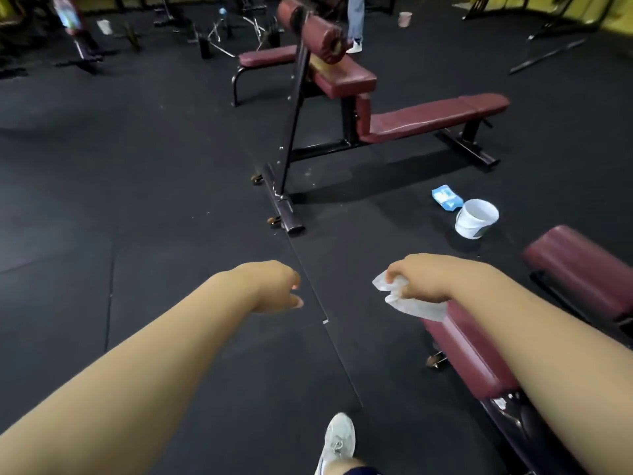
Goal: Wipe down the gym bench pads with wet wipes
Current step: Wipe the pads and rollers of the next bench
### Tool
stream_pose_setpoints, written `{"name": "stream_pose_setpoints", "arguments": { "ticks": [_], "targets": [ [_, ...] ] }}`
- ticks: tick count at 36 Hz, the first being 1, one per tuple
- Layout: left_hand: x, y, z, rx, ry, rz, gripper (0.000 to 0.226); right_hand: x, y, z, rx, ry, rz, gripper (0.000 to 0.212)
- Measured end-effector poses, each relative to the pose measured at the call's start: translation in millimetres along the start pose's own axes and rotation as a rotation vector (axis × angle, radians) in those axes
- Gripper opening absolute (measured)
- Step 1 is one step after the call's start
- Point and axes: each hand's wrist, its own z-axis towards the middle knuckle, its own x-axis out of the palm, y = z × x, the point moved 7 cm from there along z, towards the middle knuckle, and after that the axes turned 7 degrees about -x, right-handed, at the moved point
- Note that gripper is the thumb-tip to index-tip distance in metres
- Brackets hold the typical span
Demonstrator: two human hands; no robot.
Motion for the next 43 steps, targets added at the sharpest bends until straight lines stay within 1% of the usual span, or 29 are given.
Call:
{"name": "stream_pose_setpoints", "arguments": {
  "ticks": [2, 5, 7, 10, 14, 16, 18, 21, 24, 27, 28, 30, 31, 33, 37, 39, 41, 43],
  "targets": [
    [-22.8, -3.6, 28.9, 0.004, 0.004, 0.025, 0.045, -17.8, -23.9, 19.1, 0.018, -0.014, 0.007, 0.029],
    [-57.4, -7.4, 71.4, 0.012, 0.004, 0.042, 0.045, -47.9, -57.4, 44.7, 0.087, 0.007, 0.042, 0.037],
    [-80.0, -9.5, 98.2, 0.024, -0.017, 0.039, 0.043, -65.8, -79.8, 60.8, 0.108, -0.001, 0.041, 0.039],
    [-107.5, -14.0, 136.1, 0.036, -0.021, 0.032, 0.043, -89.2, -112.7, 84.0, 0.135, -0.012, 0.049, 0.039],
    [-132.8, -18.5, 187.2, 0.060, 0.012, 0.032, 0.043, -111.5, -150.1, 116.6, 0.157, 0.031, 0.043, 0.036],
    [-147.4, -19.3, 219.2, 0.072, 0.024, 0.054, 0.044, -122.0, -172.3, 135.5, 0.139, 0.015, 0.037, 0.031],
    [-159.2, -19.0, 240.7, 0.084, 0.028, 0.082, 0.044, -127.3, -187.0, 148.0, 0.139, 0.036, 0.039, 0.029],
    [-187.7, -18.8, 290.1, 0.104, 0.017, 0.105, 0.043, -148.0, -219.0, 177.6, 0.176, 0.055, 0.077, 0.032],
    [-221.8, -22.3, 342.7, 0.138, 0.000, 0.140, 0.041, -172.2, -253.5, 207.3, 0.210, 0.045, 0.075, 0.029],
    [-260.4, -33.6, 389.4, 0.186, -0.007, 0.182, 0.040, -197.4, -292.9, 233.4, 0.249, -0.029, 0.116, 0.015],
    [-272.4, -37.7, 403.1, 0.202, -0.004, 0.201, 0.041, -203.5, -305.6, 239.7, 0.272, -0.044, 0.121, 0.018],
    [-295.4, -46.8, 431.3, 0.236, 0.004, 0.239, 0.042, -216.0, -328.3, 251.0, 0.341, -0.066, 0.164, 0.035],
    [-306.8, -51.8, 446.2, 0.253, 0.002, 0.250, 0.043, -222.3, -339.9, 258.0, 0.367, -0.081, 0.193, 0.039],
    [-328.5, -62.3, 474.7, 0.284, -0.005, 0.266, 0.043, -232.0, -360.5, 267.7, 0.410, -0.099, 0.218, 0.041],
    [-359.5, -87.8, 524.7, 0.349, 0.011, 0.278, 0.042, -237.0, -403.9, 283.7, 0.468, -0.056, 0.376, 0.044],
    [-371.3, -102.4, 550.2, 0.376, 0.037, 0.264, 0.042, -236.2, -432.9, 289.1, 0.485, -0.046, 0.366, 0.037],
    [-383.4, -117.8, 575.8, 0.401, 0.043, 0.260, 0.042, -240.2, -458.6, 298.1, 0.462, -0.013, 0.326, 0.031],
    [-396.1, -133.2, 602.3, 0.421, 0.041, 0.268, 0.042, -246.3, -487.3, 310.3, 0.483, 0.006, 0.345, 0.031]
  ]
}}
